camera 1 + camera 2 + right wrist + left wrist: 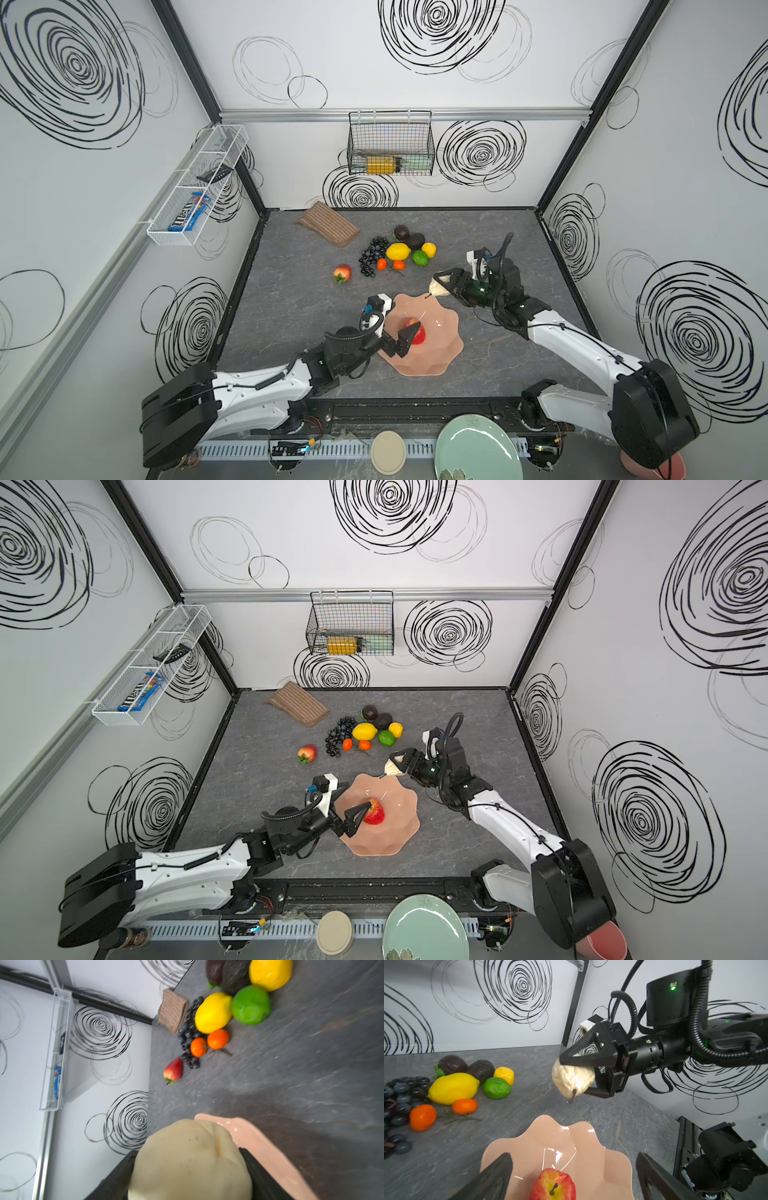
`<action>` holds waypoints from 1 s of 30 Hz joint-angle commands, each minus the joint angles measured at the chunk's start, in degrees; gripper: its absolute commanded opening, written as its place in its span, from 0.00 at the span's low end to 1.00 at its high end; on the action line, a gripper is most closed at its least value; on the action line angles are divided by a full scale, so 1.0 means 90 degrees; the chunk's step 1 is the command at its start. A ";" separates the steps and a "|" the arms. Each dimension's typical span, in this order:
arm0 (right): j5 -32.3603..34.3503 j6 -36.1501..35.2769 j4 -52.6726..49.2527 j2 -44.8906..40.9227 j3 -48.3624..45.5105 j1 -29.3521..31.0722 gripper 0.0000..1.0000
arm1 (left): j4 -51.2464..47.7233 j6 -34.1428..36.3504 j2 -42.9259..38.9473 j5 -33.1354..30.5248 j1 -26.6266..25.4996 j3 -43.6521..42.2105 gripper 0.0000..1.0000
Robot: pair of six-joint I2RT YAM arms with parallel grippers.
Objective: Place and organize the fake fruits in the fruit bowl
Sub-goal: 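Lift the cream pear with the right gripper and carry it over the bowl, then grasp the pear with the left gripper while the right opens and withdraws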
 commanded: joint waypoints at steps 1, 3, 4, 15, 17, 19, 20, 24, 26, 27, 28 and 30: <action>0.0310 0.0724 0.0558 -0.0385 -0.0215 0.0416 0.71 | 0.1254 0.0455 0.0370 -0.0398 -0.0202 0.0221 0.97; 0.0441 0.0758 0.0532 -0.0524 -0.0227 0.0689 0.71 | 0.1569 0.0469 0.0564 -0.0520 -0.0250 0.0194 0.97; 0.0488 0.0766 0.0508 -0.0572 -0.0225 0.0775 0.71 | 0.1661 0.0466 0.0623 -0.0550 -0.0261 0.0187 0.97; 0.0904 0.1011 0.0716 -0.0735 -0.0432 0.1614 0.71 | 0.1960 0.0466 0.1116 -0.1127 -0.0486 0.0367 0.96; 0.0946 0.1035 0.0771 -0.0719 -0.0452 0.1698 0.70 | 0.1954 0.0475 0.1159 -0.1138 -0.0487 0.0391 0.95; 0.0962 0.1054 0.0801 -0.0693 -0.0453 0.1761 0.70 | 0.1896 0.0490 0.1171 -0.1144 -0.0486 0.0425 0.92; 0.0969 0.1056 0.0818 -0.0678 -0.0454 0.1806 0.70 | 0.1882 0.0486 0.1171 -0.1172 -0.0486 0.0424 0.92; 0.1039 0.1073 0.0839 -0.0615 -0.0439 0.1963 0.70 | 0.1856 0.0484 0.1124 -0.1311 -0.0476 0.0377 0.89; 0.1063 0.1074 0.0867 -0.0569 -0.0425 0.2030 0.70 | 0.1800 0.0505 0.1112 -0.1290 -0.0438 0.0384 0.88; 0.1068 0.1084 0.0867 -0.0543 -0.0427 0.2053 0.70 | 0.1808 0.0495 0.1122 -0.1247 -0.0419 0.0377 0.87; 0.1070 0.1098 0.0893 -0.0515 -0.0424 0.2069 0.70 | 0.1806 0.0477 0.1122 -0.1227 -0.0401 0.0377 0.87; 0.1083 0.1117 0.0935 -0.0457 -0.0416 0.2130 0.70 | 0.1809 0.0462 0.1151 -0.1195 -0.0388 0.0377 0.87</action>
